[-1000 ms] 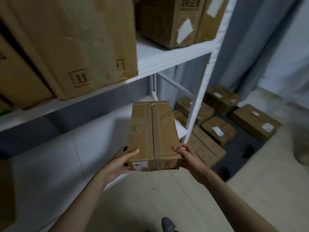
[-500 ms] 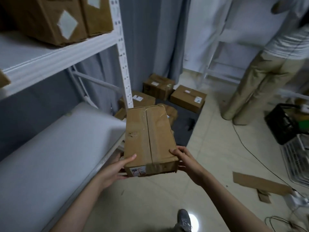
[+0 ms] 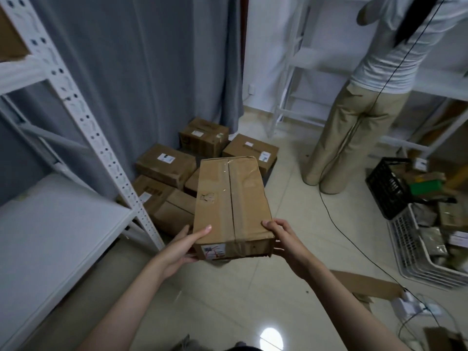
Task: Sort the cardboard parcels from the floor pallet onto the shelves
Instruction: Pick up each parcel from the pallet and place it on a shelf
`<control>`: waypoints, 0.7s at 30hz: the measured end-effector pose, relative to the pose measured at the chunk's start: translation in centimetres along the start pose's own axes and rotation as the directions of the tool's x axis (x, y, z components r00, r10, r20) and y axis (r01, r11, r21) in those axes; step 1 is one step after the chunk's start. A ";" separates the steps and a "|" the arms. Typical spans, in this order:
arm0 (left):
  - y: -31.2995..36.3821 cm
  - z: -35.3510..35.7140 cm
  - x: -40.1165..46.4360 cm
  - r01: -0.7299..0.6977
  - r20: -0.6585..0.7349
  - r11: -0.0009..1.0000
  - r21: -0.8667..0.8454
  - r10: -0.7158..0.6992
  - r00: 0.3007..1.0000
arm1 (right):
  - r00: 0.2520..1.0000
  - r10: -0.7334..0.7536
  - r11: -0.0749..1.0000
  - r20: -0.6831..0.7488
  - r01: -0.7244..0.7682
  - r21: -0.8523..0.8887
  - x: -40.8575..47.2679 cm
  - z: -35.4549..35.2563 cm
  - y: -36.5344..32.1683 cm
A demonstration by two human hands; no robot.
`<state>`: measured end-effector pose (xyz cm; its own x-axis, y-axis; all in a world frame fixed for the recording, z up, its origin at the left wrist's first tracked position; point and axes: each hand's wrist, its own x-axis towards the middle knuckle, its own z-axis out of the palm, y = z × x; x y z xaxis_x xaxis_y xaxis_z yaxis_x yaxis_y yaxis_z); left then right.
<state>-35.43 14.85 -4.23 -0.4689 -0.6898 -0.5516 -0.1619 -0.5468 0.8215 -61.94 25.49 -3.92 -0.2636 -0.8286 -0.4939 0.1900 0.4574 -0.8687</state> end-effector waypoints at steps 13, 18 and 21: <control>5.5 6.6 13.9 0.091 0.024 0.994 0.066 -0.093 0.995 | 0.985 0.162 0.987 -0.064 -0.160 0.032 10.1 -9.4 -3.5; 7.8 6.0 20.9 0.151 0.086 0.989 -0.006 -0.150 0.985 | 0.977 0.185 0.983 -0.103 -0.185 0.007 17.1 -11.2 -7.7; 9.0 4.3 24.6 0.180 0.114 0.982 -0.061 -0.172 0.978 | 0.972 0.206 0.978 -0.114 -0.207 0.001 21.7 -11.9 -10.2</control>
<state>-52.17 -5.01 -9.81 -0.5302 -0.5263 -0.6648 -0.1900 -0.6903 0.6981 -80.85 6.66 -6.24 -0.3249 -0.6746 -0.6629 0.2416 0.6184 -0.7478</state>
